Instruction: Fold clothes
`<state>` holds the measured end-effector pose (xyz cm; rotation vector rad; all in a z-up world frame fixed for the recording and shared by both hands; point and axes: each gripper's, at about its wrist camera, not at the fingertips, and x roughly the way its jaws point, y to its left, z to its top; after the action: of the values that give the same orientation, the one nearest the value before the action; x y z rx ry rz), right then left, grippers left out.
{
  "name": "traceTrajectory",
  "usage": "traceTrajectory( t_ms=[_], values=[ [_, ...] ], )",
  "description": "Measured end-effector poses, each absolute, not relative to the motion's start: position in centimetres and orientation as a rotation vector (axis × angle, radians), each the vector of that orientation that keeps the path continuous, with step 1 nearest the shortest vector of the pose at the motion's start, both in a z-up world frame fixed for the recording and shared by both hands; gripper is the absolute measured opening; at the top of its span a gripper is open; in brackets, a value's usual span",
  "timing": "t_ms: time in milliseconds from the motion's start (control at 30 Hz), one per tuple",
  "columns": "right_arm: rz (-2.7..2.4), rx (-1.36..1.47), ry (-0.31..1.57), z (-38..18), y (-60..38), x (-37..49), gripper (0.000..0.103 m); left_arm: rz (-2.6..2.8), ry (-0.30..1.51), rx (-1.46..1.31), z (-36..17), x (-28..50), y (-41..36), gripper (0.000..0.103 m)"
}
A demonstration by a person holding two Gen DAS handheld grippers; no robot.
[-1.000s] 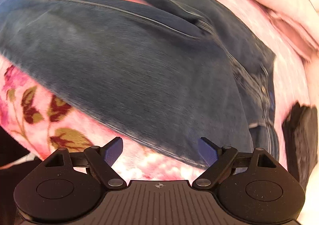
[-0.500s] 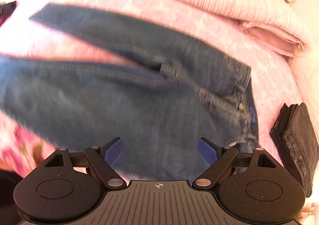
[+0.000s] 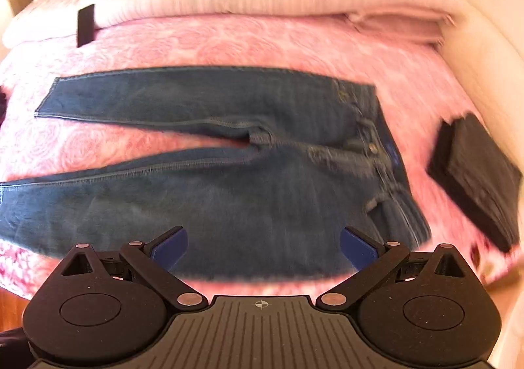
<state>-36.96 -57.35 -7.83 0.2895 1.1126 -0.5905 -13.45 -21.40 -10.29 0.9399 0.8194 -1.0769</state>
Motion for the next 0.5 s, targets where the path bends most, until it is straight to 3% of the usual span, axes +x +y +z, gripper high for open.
traceTrajectory(
  t_ms=[500],
  values=[
    [-0.716, 0.383, 1.059, -3.9, -44.0, -38.4, 0.102, -1.238, 0.725, 0.893, -8.1, -9.7, -15.6, 0.066]
  ],
)
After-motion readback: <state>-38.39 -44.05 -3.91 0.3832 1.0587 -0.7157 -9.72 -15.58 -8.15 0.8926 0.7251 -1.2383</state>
